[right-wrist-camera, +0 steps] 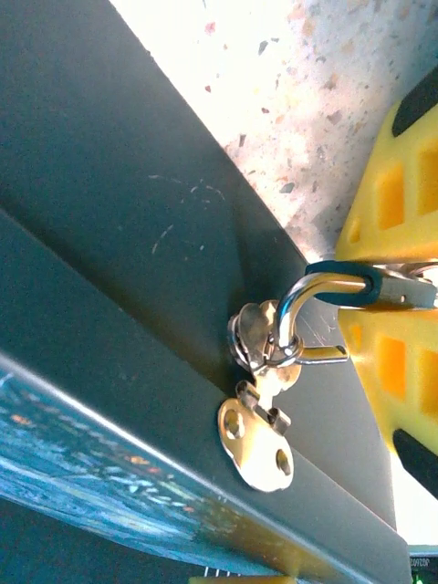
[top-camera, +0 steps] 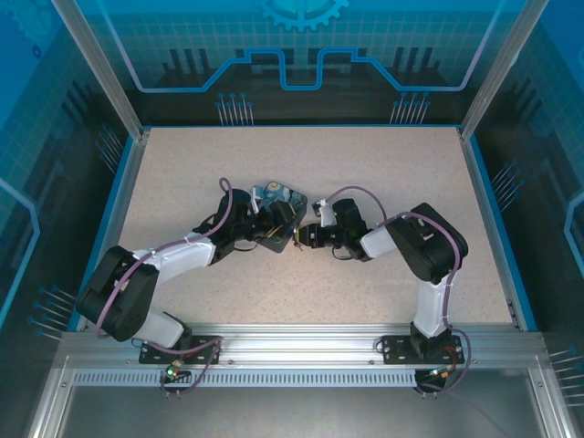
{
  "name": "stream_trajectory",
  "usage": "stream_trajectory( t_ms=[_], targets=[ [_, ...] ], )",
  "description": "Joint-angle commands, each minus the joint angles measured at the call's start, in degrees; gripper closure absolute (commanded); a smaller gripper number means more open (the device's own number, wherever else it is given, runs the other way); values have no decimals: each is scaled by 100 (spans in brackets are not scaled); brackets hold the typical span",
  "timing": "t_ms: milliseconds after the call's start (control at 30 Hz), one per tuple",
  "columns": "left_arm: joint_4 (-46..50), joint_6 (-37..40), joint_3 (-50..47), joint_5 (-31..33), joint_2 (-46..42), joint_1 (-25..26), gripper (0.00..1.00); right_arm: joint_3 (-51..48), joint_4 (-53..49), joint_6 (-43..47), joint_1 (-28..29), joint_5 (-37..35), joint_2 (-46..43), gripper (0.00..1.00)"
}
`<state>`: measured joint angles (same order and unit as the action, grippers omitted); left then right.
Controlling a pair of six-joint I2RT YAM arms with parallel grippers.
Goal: Unlock a padlock with a key
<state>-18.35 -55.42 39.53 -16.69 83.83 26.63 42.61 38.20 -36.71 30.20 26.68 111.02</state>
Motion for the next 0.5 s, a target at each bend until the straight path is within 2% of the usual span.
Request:
stream_trajectory(
  t_ms=[0, 133, 467],
  targets=[
    [314, 44, -138, 162, -75, 17, 23, -182, -3, -96, -83, 50, 109, 85],
    [476, 120, -108, 181, -78, 11, 23, -168, 36, -198, -182, 53, -14, 94],
    [776, 259, -365, 263, -201, 11, 23, 283, -454, -727, -304, -219, -186, 96]
  ],
)
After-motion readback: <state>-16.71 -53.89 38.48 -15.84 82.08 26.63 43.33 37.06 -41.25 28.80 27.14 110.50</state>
